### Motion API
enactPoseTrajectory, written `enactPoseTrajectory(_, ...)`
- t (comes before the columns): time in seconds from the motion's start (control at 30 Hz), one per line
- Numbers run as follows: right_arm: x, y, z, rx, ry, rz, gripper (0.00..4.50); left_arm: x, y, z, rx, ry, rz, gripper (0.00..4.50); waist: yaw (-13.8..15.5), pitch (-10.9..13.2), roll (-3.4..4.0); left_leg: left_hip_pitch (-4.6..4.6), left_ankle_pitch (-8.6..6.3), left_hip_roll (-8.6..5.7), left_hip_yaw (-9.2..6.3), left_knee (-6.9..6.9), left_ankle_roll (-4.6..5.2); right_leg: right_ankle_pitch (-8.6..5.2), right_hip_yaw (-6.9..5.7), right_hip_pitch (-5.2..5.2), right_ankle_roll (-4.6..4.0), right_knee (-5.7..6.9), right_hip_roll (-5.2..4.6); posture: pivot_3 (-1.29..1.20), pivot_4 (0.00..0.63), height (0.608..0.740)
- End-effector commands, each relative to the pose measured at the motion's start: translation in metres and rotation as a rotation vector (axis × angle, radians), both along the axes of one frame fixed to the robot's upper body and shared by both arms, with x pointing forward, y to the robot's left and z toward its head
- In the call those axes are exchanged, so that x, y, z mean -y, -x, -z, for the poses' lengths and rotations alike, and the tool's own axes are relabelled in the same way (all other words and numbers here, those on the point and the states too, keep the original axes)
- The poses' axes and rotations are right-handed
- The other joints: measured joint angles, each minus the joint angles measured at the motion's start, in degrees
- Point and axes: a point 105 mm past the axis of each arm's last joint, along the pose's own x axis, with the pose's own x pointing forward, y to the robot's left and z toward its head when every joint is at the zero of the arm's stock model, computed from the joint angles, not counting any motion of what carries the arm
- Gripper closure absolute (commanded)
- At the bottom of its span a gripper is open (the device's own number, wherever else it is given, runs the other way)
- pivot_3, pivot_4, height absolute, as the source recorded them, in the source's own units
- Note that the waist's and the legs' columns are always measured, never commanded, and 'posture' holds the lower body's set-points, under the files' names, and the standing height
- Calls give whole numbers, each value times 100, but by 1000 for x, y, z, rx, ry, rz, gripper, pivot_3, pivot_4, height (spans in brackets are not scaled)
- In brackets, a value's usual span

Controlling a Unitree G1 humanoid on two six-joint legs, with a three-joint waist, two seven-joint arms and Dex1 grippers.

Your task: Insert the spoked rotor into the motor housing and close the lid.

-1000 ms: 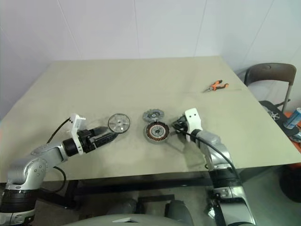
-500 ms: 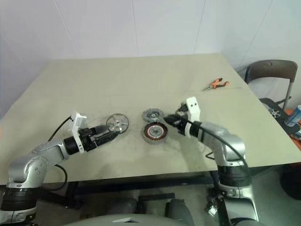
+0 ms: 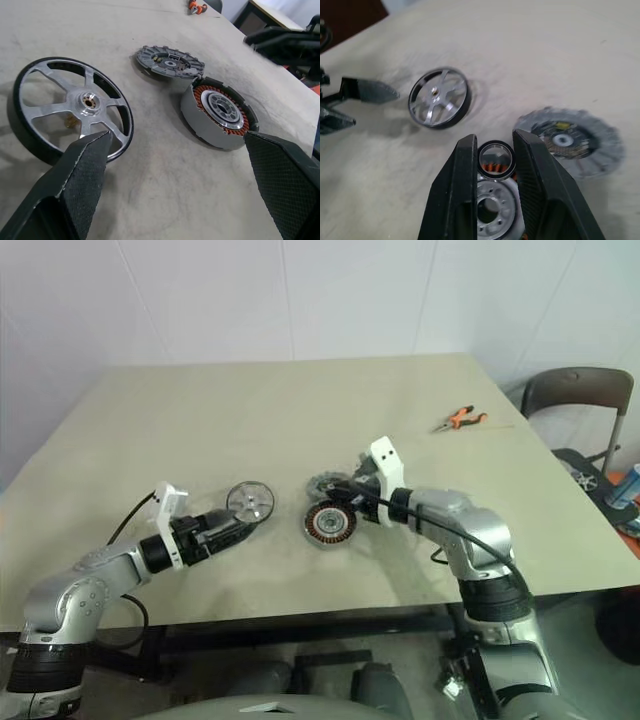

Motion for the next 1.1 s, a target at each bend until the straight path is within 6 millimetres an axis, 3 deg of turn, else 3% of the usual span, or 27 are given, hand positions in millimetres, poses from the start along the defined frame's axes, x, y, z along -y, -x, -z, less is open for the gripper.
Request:
enactPoseTrajectory(0.03, -5, 5, -3, 23, 22, -86, 3798, 1, 2, -5, 25, 6, 33, 0, 12, 0, -1, 0, 0, 0, 0, 0, 0, 0, 0, 0, 0, 0, 0, 0, 0, 740)
enactPoseTrajectory(0.13, -3, 4, 8, 7, 61, -103, 3798, 3, 13, -2, 5, -9, 116, 0, -3, 0, 0, 0, 0, 0, 0, 1, 1, 0, 0, 1, 0, -1, 0, 0, 0, 740)
enactPoseTrajectory(0.33, -2, -9, 12, 23, 87, -84, 3798, 1, 27, 5, -9, -89, 240, 0, -9, 0, 1, 0, 0, 0, 1, 1, 0, 0, 0, -2, -2, 0, -1, 0, 0, 740)
enactPoseTrajectory(0.57, -2, -13, 14, 34, 93, -72, 3798, 7, 22, 1, 33, -123, 299, 0, 5, 0, 1, -1, 0, 0, 1, -1, 0, 1, 0, -4, -3, -1, -1, 0, 0, 740)
enactPoseTrajectory(0.77, -1, -4, 23, 12, 118, -100, 3798, 13, 21, -1, 44, -118, 303, 0, -4, 0, 1, -1, 0, 0, 1, -2, 0, 1, 0, -3, -2, 0, -1, 0, 0, 740)
enactPoseTrajectory(1.1, -1, 3, 44, -26, 159, -138, 3798, 8, 23, 6, 41, -119, 276, 0, -6, -1, 1, 1, 0, 0, 1, 4, 0, 2, 0, 0, -3, 3, -1, 0, 0, 740)
